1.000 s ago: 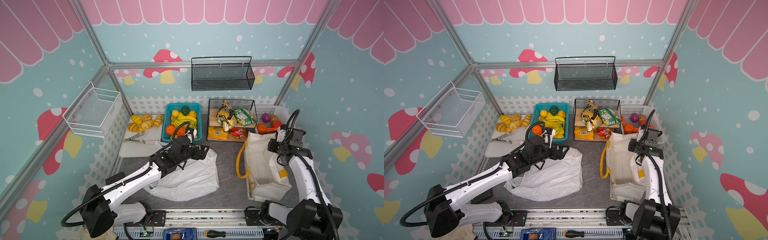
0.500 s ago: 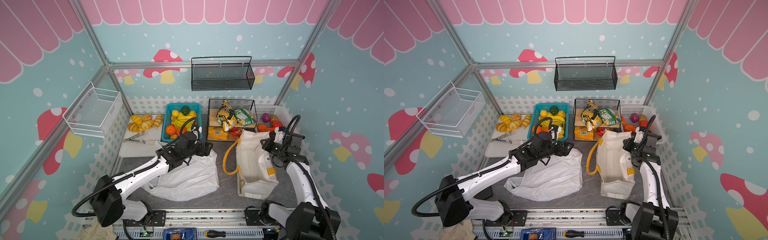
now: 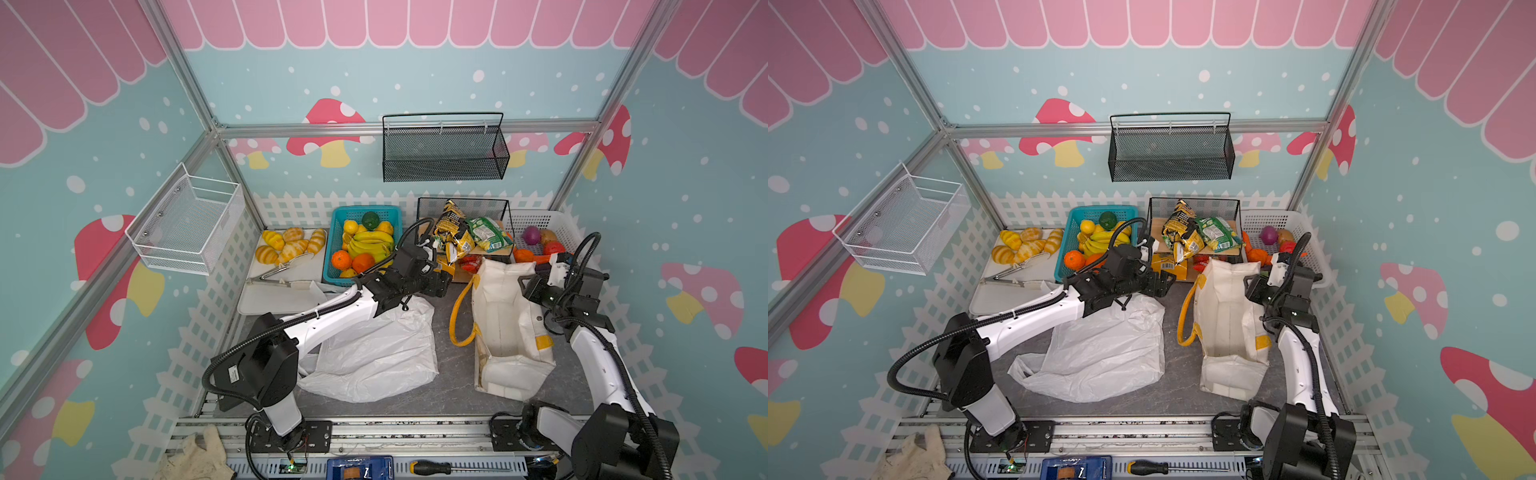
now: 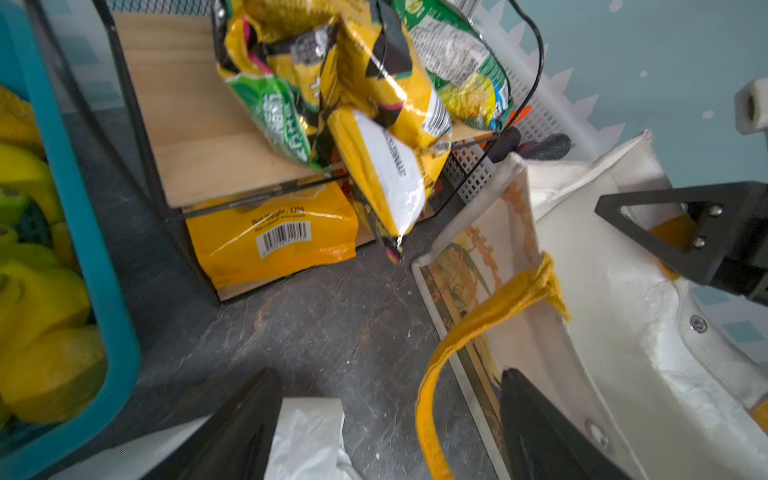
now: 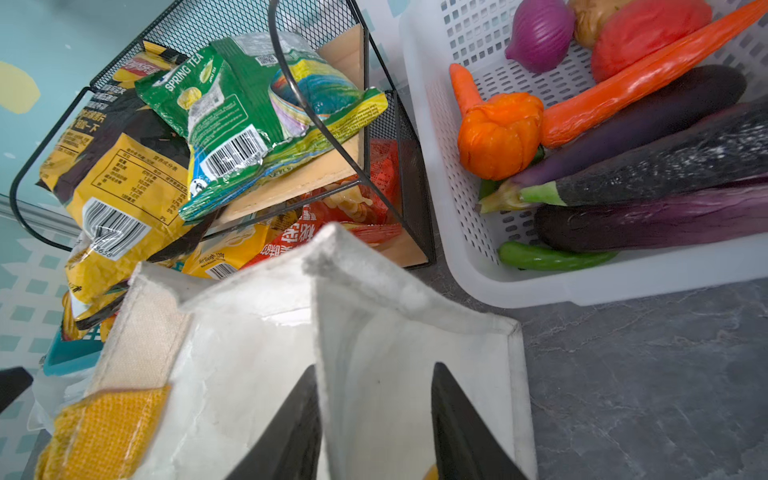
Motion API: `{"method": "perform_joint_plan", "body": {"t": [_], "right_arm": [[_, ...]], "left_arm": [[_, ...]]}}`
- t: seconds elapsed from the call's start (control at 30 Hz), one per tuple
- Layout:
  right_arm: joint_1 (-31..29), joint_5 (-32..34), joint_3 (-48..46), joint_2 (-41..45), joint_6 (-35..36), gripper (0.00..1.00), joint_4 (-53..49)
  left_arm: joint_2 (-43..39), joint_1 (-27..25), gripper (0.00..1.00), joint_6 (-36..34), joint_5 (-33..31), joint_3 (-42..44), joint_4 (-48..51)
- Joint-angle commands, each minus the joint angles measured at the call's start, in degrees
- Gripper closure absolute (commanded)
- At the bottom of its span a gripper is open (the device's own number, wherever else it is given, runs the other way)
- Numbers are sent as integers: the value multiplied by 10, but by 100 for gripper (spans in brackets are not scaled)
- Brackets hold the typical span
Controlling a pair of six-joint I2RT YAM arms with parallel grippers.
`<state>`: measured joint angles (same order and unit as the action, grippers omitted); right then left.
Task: Place the mixed food into the grocery bags and tie them
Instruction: 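Hold the tote open with the right gripper while the left gripper reaches to the rack, then grasp a yellow chip bag from the rack with the left gripper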
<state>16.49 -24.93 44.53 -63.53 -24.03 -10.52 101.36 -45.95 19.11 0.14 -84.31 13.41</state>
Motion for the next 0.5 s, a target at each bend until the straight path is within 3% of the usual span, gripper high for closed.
{"method": "perform_joint_plan", "body": {"t": [0.0,0.27,0.4,0.47], "right_arm": [[-3,4,-10,15,12,54,20],[-4,18,-24,36,20,47,23],[-4,23,-27,41,23,46,24],[-4,22,-28,41,23,46,24]], "left_arm": [[49,-2,15,-38,-34,-70,28],[169,9,25,-65,-54,-224,89],[200,11,36,-70,-21,-264,88],[206,11,46,-73,-4,-277,90]]}}
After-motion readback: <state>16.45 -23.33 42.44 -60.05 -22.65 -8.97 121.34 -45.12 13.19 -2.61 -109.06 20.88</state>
